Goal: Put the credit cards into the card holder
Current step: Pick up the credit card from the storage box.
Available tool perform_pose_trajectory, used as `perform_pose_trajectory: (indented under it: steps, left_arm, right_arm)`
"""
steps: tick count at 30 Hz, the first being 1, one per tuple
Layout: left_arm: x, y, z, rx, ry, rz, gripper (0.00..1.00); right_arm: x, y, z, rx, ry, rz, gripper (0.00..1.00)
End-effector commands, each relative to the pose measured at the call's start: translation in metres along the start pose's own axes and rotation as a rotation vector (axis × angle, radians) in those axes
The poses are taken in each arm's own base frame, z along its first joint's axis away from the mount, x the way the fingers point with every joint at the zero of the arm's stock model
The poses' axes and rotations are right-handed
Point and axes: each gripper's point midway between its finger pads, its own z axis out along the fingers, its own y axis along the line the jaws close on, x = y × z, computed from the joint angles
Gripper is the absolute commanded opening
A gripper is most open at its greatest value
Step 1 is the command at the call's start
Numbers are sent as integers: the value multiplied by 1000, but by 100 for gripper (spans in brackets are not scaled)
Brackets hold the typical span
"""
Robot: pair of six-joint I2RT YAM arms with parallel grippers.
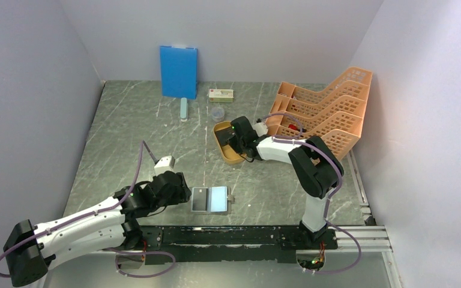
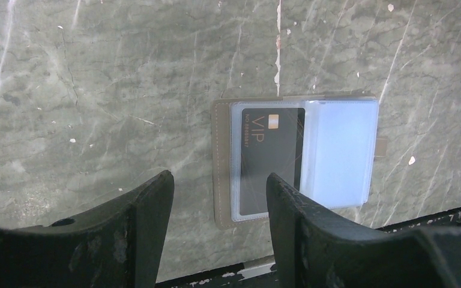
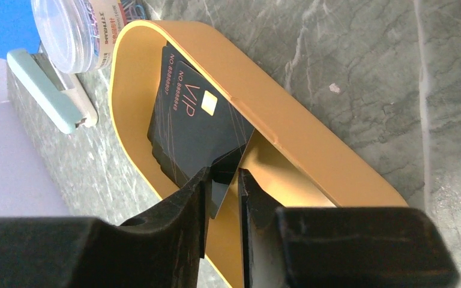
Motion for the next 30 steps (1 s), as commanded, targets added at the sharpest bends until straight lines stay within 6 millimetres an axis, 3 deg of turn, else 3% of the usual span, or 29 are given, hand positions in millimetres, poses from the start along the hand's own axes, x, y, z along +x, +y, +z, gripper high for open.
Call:
perform_pose_trajectory:
  steps: [1, 9, 19, 30]
  left_arm:
    - [-6, -6, -1, 21, -14, -3, 63]
    - [-6, -9, 1, 21, -10, 2, 63]
    - [-5, -8, 2, 22, -7, 3, 63]
    - [-5, -8, 2, 22, -8, -6, 63]
  right_arm:
    - [-4, -7, 0, 10, -16, -3, 24]
    - [-5, -6, -6, -4, -16, 0, 17]
    - [-8, -4, -14, -15, -21, 17, 0]
    - [-22, 35, -29, -90, -42, 29, 0]
